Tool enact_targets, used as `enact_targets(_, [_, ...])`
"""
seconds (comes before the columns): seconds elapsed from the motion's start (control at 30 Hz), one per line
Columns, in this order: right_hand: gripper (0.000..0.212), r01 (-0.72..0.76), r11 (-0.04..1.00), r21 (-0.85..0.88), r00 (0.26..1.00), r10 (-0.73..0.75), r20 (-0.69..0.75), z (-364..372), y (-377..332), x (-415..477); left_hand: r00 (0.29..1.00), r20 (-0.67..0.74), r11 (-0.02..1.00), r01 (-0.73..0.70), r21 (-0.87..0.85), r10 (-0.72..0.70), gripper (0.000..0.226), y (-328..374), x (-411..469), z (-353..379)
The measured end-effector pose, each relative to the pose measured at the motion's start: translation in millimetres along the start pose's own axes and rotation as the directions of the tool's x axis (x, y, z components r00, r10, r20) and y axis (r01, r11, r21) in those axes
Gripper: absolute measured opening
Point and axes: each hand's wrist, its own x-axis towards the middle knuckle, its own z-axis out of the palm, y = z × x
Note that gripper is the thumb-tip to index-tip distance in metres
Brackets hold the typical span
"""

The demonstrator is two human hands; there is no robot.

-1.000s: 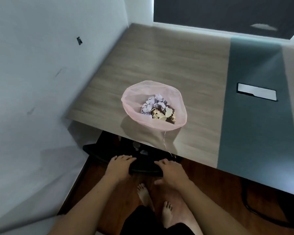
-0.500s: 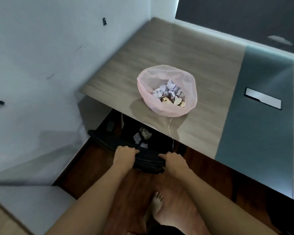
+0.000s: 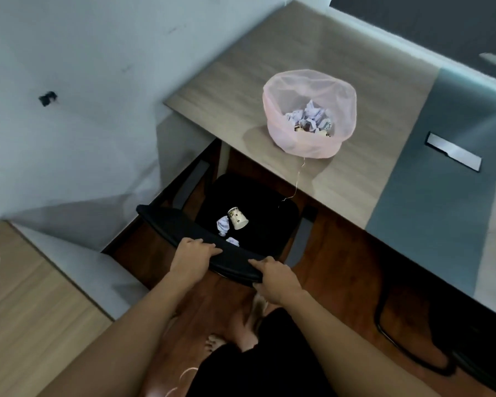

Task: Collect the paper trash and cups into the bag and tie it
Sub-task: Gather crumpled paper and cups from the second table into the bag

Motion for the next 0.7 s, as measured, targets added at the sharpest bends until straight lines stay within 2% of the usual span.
enact_targets(0.17, [0.080, 0.070, 0.997, 0.034, 0.994, -0.073, 0.085, 11, -24, -12, 0.998, 0.068, 0.999, 0.004, -0.040, -0.002, 0.059, -9, -32, 5])
enact_targets(0.23, [0.092, 0.089, 0.993, 0.079, 0.987, -0.099, 0.128, 5, -25, -12, 0.994, 0.109, 0.998, 0.002, -0.060, 0.004, 0.058, -10, -35, 0])
enact_targets(0.3, [0.107, 0.099, 0.982, 0.161, 0.970, -0.131, 0.203, -10, -21, -10, 0.979, 0.201, 0.993, -0.003, -0.118, 0.027, 0.065, -11, -31, -8])
enact_targets(0.33, [0.107, 0.096, 0.973, 0.212, 0.961, -0.145, 0.233, -20, -17, -8, 0.962, 0.270, 0.989, -0.004, -0.147, 0.044, 0.071, -13, -26, -14])
enact_targets(0.4, [0.091, 0.095, 0.942, 0.321, 0.962, -0.170, 0.215, -42, -5, 3, 0.897, 0.436, 0.977, 0.020, -0.212, 0.076, 0.089, -20, -16, -29])
enact_targets(0.47, [0.075, 0.157, 0.926, 0.344, 0.981, -0.186, 0.054, -70, 10, 20, 0.808, 0.586, 0.942, 0.150, -0.299, 0.057, 0.102, -26, -2, -48])
enact_targets(0.53, [0.055, 0.243, 0.917, 0.317, 0.966, -0.199, -0.166, -108, 28, 44, 0.761, 0.648, 0.890, 0.280, -0.361, 0.023, 0.099, -34, 19, -73])
enact_targets(0.6, [0.035, 0.346, 0.895, 0.280, 0.883, -0.210, -0.420, -158, 47, 63, 0.798, 0.602, 0.833, 0.339, -0.437, -0.008, 0.087, -38, 49, -104])
enact_targets(0.7, [0.018, 0.424, 0.878, 0.223, 0.650, -0.124, -0.750, -241, 86, 98, 0.921, 0.381, 0.709, 0.319, -0.628, -0.077, 0.055, -31, 117, -153])
